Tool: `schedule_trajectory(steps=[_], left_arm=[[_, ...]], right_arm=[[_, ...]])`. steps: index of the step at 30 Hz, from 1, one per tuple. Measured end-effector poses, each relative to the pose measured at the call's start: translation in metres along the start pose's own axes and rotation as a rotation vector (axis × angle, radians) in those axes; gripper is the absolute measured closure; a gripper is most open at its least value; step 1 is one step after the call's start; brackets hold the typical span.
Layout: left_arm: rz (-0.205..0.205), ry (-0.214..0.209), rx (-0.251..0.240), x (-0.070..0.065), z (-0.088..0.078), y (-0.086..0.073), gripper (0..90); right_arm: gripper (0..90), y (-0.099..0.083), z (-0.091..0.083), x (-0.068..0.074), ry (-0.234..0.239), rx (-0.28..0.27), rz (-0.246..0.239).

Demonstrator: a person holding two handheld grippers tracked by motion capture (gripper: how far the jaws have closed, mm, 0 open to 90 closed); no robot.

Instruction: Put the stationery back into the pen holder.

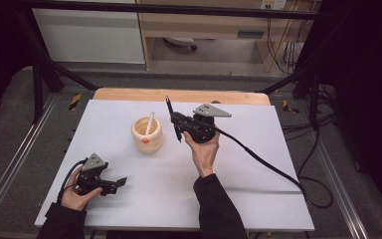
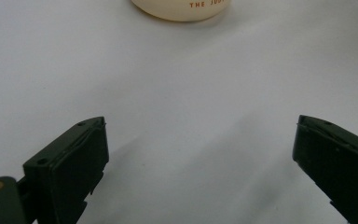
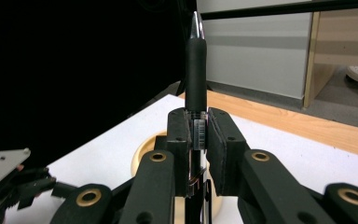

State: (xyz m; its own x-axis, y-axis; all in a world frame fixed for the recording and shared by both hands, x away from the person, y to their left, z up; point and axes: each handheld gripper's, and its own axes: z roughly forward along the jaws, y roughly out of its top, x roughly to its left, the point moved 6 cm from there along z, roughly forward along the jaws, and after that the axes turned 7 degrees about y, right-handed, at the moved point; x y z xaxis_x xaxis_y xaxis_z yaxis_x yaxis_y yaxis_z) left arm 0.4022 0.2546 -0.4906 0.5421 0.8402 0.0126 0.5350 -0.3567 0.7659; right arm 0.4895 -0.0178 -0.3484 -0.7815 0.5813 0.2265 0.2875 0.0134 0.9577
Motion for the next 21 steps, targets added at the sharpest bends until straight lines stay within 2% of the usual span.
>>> schedule_trajectory(steps=[6,17,21], left_arm=[[-0.001,-0.002,0.001,0.000,0.000,0.000,3.6],[-0.007,-0.004,-0.005,0.000,0.000,0.000,3.7],[0.001,-0.007,0.000,0.000,0.000,0.000,3.6]], right_arm=[[79.9,0.005,0.012,-0.001,-0.001,-0.024,0.031],[79.9,0.009,0.043,0.000,0.009,-0.045,0.044],[79.9,0.011,0.054,0.001,0.009,-0.051,0.046]])
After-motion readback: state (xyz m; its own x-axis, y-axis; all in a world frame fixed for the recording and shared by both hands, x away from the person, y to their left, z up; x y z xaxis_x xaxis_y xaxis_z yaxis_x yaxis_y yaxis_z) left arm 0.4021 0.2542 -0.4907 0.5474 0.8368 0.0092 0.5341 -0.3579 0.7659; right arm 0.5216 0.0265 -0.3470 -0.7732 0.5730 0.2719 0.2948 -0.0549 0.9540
